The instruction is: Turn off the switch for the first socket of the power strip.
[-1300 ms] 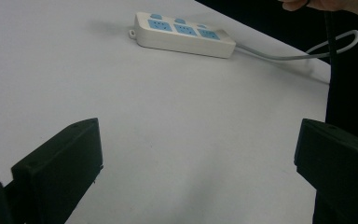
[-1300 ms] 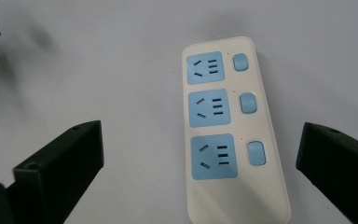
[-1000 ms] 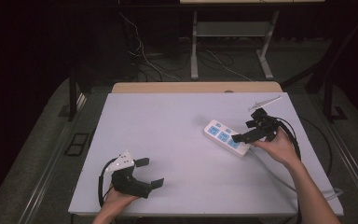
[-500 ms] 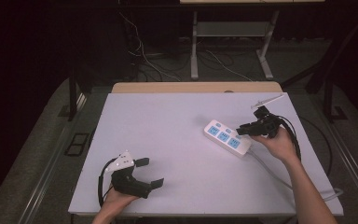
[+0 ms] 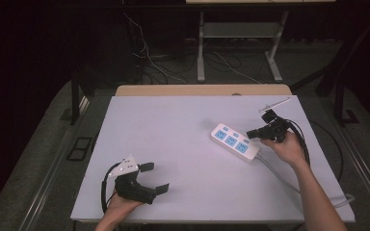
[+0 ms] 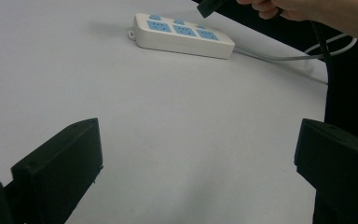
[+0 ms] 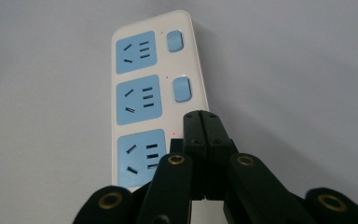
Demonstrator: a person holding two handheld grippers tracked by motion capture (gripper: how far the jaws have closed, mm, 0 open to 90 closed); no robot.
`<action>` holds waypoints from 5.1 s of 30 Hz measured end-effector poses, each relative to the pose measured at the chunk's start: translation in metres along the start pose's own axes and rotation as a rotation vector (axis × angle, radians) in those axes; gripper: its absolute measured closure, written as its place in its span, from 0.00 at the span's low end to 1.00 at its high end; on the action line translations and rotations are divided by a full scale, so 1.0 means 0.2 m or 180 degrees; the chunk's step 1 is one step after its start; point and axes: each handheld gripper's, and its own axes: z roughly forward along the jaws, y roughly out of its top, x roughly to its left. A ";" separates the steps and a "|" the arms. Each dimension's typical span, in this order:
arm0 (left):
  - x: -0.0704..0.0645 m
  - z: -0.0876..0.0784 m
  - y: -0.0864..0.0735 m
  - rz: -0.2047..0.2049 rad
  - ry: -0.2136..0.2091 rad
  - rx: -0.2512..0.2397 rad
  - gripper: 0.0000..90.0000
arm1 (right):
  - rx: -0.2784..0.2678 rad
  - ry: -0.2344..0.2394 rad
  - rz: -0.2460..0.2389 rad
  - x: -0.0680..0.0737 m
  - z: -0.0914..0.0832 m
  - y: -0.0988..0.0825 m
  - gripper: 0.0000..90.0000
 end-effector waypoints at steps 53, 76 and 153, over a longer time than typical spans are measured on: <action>0.01 -0.03 -0.01 0.0010 0.0018 -0.0016 0.00 | 0.0072 -0.0002 -0.0078 0.03 0.10 -0.01 1.00; 0.00 -0.02 0.00 0.0003 -0.0013 -0.0029 0.00 | -0.0061 -0.0028 0.0031 0.07 -0.02 0.01 1.00; -0.01 -0.02 -0.01 0.0002 -0.0025 -0.0024 0.00 | -0.0924 0.0313 0.0164 0.41 -0.27 -0.48 0.00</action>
